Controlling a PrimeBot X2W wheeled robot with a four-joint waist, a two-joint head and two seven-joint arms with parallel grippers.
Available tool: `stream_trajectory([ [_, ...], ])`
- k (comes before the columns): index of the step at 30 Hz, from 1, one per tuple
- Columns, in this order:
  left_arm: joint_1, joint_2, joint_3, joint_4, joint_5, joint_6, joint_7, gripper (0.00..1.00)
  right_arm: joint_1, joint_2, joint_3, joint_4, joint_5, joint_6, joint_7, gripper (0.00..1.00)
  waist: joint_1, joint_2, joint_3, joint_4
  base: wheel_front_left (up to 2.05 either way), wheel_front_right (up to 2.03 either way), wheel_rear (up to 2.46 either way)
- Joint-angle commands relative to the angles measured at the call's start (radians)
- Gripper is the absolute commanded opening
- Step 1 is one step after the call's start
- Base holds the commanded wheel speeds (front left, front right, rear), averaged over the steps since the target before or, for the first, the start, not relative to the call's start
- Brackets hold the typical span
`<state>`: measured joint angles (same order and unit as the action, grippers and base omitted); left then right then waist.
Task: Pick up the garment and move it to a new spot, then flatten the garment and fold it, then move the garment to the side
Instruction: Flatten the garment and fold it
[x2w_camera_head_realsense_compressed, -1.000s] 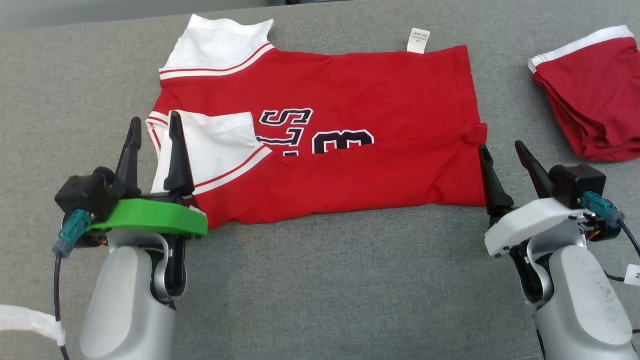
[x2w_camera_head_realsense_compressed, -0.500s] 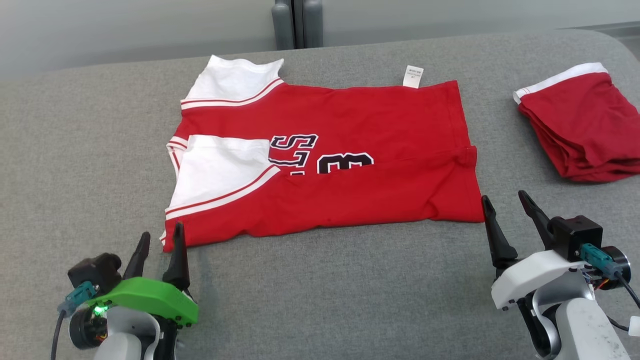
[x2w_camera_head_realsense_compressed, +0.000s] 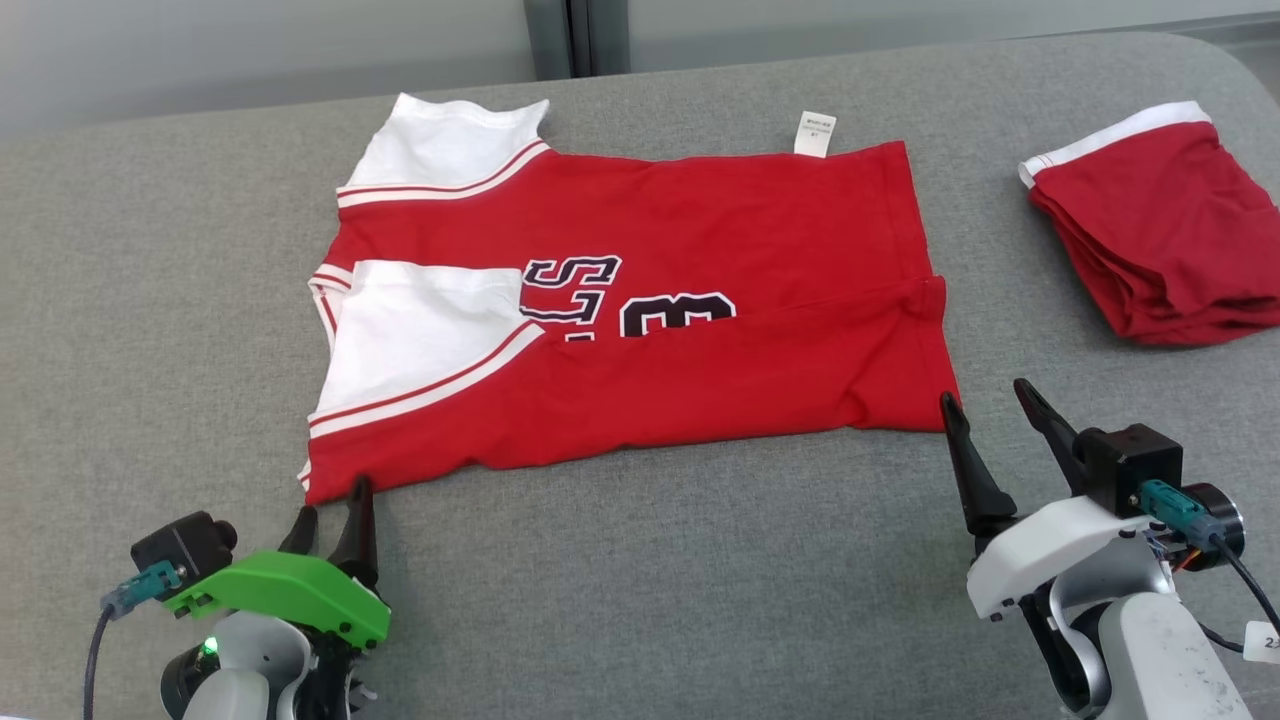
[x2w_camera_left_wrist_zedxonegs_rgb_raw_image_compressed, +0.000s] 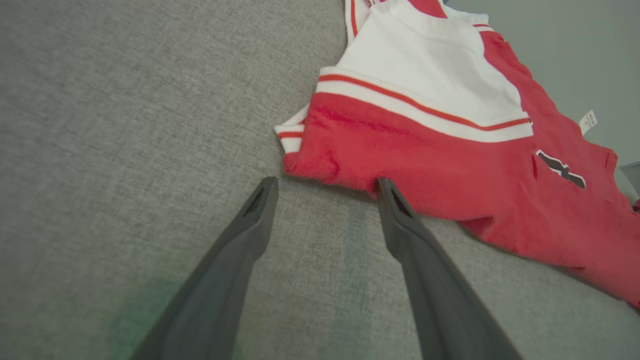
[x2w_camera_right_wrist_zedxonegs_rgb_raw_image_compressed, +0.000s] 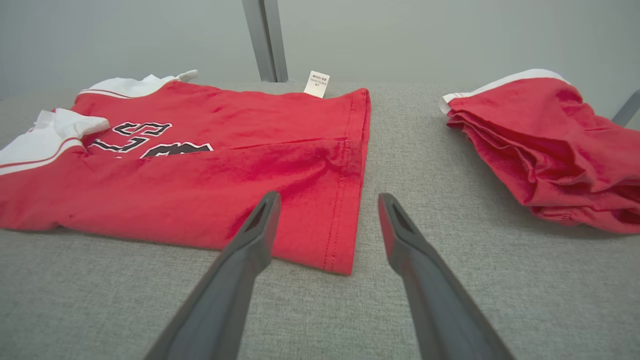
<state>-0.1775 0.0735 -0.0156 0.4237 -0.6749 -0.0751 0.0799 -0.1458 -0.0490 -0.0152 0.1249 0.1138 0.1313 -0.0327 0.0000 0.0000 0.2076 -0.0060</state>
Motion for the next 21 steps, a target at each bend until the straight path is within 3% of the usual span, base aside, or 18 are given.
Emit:
stream_trajectory([
  [1,-0.024,0.000,0.009,0.007,-0.009,0.001,-0.005,1.00,-0.013,-0.003,0.004,-0.005,-0.006,-0.001,0.002,1.00,0.0000,0.0000,0.019,-0.016,0.00,0.00,0.00],
  [7,-0.073,-0.005,0.032,0.031,-0.042,-0.011,-0.055,1.00,-0.034,-0.003,0.002,0.002,0.000,-0.001,0.006,1.00,0.0000,0.0000,0.046,-0.031,0.00,0.00,0.00],
  [8,-0.080,-0.005,0.032,0.032,-0.043,-0.014,-0.065,0.92,-0.035,-0.003,0.002,0.007,0.003,-0.001,0.007,1.00,0.0000,0.0000,0.048,-0.031,0.00,0.00,0.00],
  [9,-0.086,-0.003,0.030,0.035,-0.039,-0.016,-0.077,0.62,-0.037,-0.003,0.004,0.013,0.006,-0.001,0.010,1.00,0.0000,0.0000,0.051,-0.032,0.00,0.00,0.00],
  [12,-0.102,-0.001,0.024,0.035,-0.029,-0.024,-0.109,0.00,-0.052,-0.003,0.004,0.036,0.015,-0.001,0.013,1.00,0.0000,0.0000,0.056,-0.032,0.00,0.00,0.00],
  [21,-0.124,-0.002,-0.015,-0.006,-0.011,-0.041,-0.174,0.00,-0.130,-0.003,0.003,0.175,-0.006,-0.001,0.043,1.00,0.0000,0.0000,0.068,-0.008,0.00,0.00,0.00],
])
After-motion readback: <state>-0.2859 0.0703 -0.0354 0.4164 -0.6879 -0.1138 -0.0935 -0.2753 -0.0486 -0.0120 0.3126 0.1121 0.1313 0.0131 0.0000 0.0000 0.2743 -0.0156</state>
